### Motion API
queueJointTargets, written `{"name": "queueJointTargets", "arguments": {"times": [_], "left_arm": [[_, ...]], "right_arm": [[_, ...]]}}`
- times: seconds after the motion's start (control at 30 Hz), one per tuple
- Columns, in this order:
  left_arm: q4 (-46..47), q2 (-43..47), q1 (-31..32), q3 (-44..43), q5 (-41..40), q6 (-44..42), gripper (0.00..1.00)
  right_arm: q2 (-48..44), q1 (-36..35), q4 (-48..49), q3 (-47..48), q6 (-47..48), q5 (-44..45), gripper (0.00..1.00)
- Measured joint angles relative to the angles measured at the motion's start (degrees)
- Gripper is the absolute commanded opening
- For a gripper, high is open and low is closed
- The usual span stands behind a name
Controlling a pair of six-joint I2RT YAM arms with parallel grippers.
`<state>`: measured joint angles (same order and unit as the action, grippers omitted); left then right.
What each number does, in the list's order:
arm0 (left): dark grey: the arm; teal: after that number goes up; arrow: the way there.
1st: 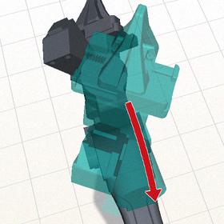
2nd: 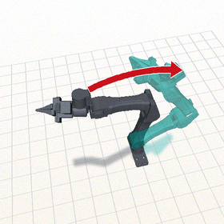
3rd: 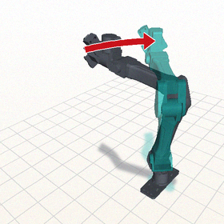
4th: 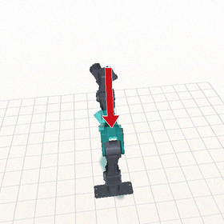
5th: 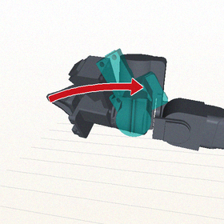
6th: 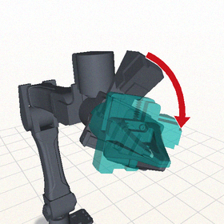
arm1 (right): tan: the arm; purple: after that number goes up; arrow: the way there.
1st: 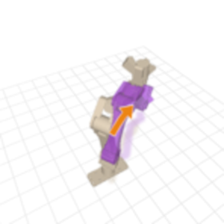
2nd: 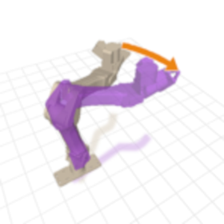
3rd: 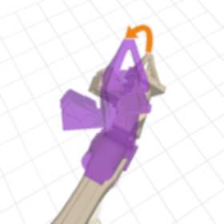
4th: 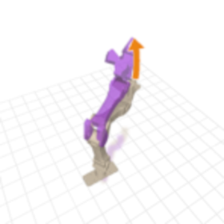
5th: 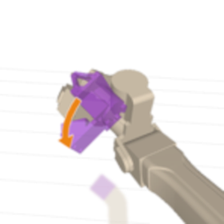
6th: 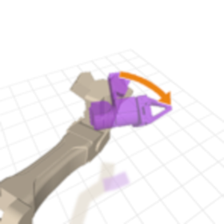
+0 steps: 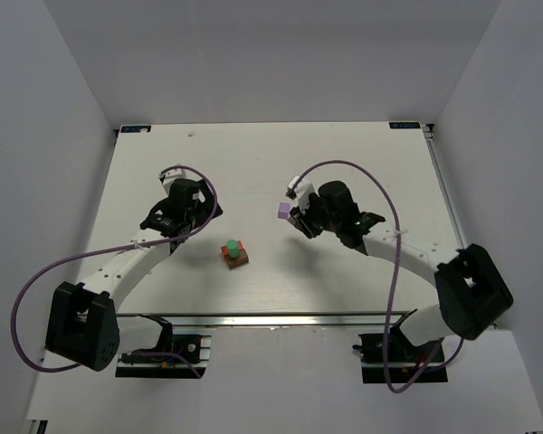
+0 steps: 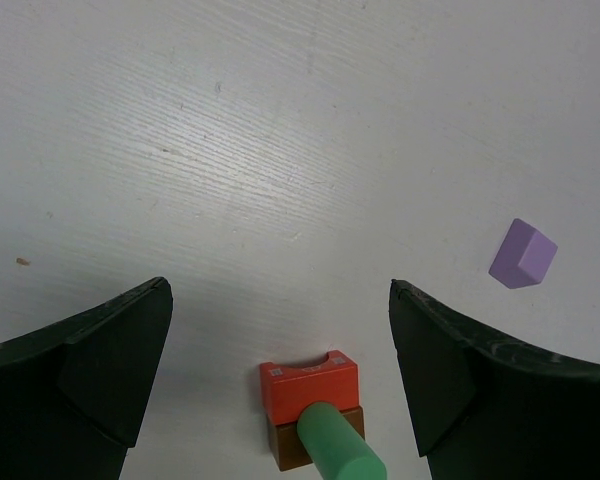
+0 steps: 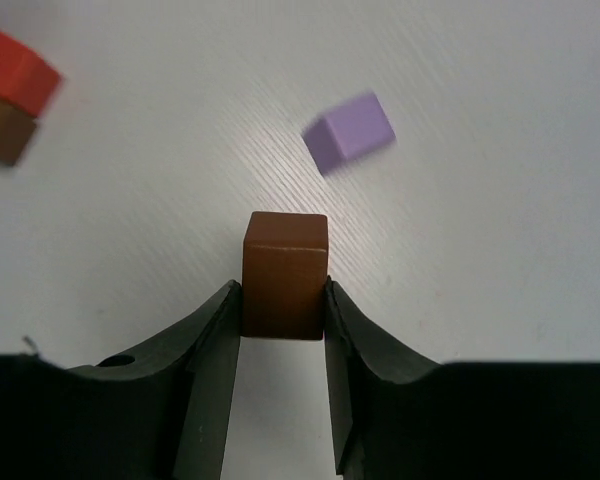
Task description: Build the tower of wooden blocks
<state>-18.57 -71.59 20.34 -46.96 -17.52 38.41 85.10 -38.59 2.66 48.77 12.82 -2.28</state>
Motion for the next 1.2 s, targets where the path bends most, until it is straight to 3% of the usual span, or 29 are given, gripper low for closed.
{"name": "queueJointTargets", "arguments": {"times": [0.17,0.43,0.7,1.2], "left_arm": [[1.42,0.33,-0.35,2.51,1.27,-0.09,0.98],[4.96,1.84,-1.88,6.1,4.94,-1.77,0.98],[6.75,1.84,-3.67,6.51,6.43,-2.43,0.98],[8.11,1.9,-8.74,9.84,5.01,-2.4,0.98]], "right_arm": [[-6.54,-0.07,-5.18,4.39,15.1,-16.55,0.08],[2.08,-2.49,-25.62,25.81,36.76,-34.4,0.1],[14.99,-8.92,-42.14,41.81,45.33,-35.67,0.11],[27.8,-16.0,-50.95,56.59,45.66,-30.93,0.13]]}}
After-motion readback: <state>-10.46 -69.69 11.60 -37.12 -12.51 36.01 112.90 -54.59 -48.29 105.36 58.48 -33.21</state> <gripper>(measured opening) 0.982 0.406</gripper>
